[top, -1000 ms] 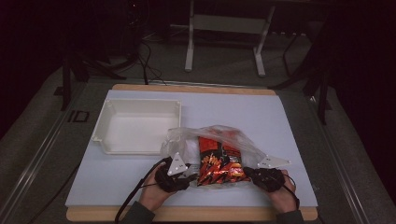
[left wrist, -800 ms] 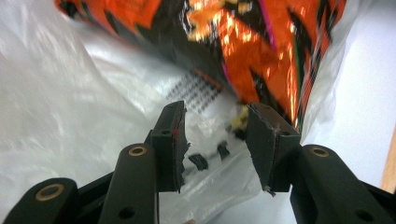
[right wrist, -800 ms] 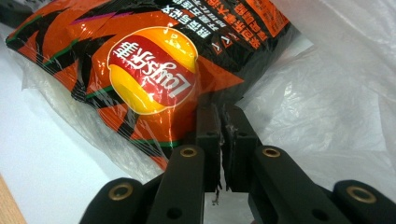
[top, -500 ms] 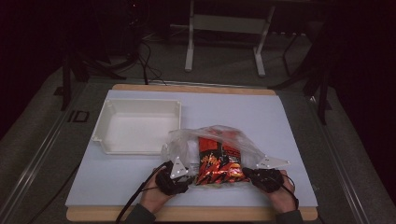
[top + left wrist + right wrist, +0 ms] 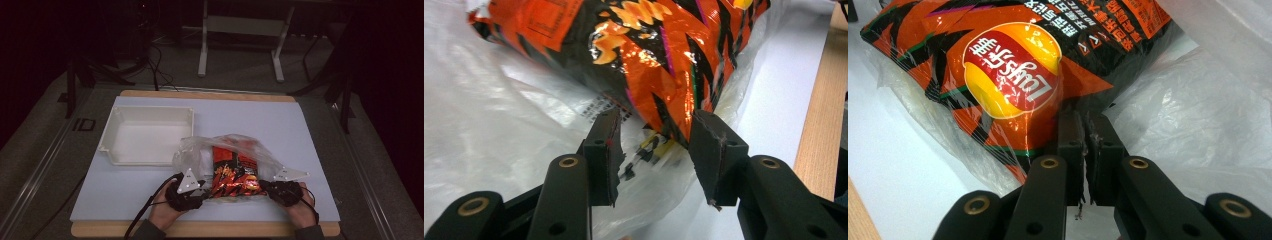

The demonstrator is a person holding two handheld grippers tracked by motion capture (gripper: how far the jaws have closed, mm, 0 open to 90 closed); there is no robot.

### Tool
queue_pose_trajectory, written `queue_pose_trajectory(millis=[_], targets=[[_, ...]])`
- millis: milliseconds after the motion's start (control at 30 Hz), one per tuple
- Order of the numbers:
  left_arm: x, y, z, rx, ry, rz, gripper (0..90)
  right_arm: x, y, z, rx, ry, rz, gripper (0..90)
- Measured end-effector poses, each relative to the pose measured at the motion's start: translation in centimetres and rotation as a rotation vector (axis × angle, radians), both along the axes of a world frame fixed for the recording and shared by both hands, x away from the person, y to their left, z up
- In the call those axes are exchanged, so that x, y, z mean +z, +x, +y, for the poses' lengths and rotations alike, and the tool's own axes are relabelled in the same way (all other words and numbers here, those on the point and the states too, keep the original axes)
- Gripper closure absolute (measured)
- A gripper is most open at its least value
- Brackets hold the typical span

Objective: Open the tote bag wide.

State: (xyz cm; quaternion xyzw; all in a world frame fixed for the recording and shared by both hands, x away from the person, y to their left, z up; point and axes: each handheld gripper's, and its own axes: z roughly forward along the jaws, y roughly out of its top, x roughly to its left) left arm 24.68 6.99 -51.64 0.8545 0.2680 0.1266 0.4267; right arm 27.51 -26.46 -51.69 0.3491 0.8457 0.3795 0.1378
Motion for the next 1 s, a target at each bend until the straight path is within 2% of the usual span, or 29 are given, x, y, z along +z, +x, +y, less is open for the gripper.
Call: queue_pose_trajectory(millis=[167, 300, 500, 667, 900, 1000], targets=[[-0.4, 0.1, -0.8, -0.022, 0.023, 0.008, 57.9, 0.0, 0.0, 0.0, 0.005, 0.001, 0.001, 85.9], [-0.7, 0.1, -1.5, -0.041, 0.061, 0.008, 60.7, 0.0, 0.0, 0.1, 0.010, 0.002, 0.003, 85.9], [-0.7, 0.1, -1.9, -0.053, 0.091, -0.002, 73.1, 0.0, 0.0, 0.1, 0.021, 0.016, 0.011, 85.9], [-0.3, 0.2, -1.5, -0.044, 0.072, 0.000, 78.8, 0.0, -0.1, 0.1, 0.030, 0.021, 0.007, 85.0], [0.7, 0.3, -1.0, -0.035, 0.034, 0.001, 80.6, 0.0, -0.1, 0.1, 0.036, 0.019, 0.004, 83.9], [1.2, 0.4, -0.8, -0.033, 0.000, 0.005, 81.5, 0.1, -0.1, 0.1, 0.039, 0.020, 0.004, 82.6]])
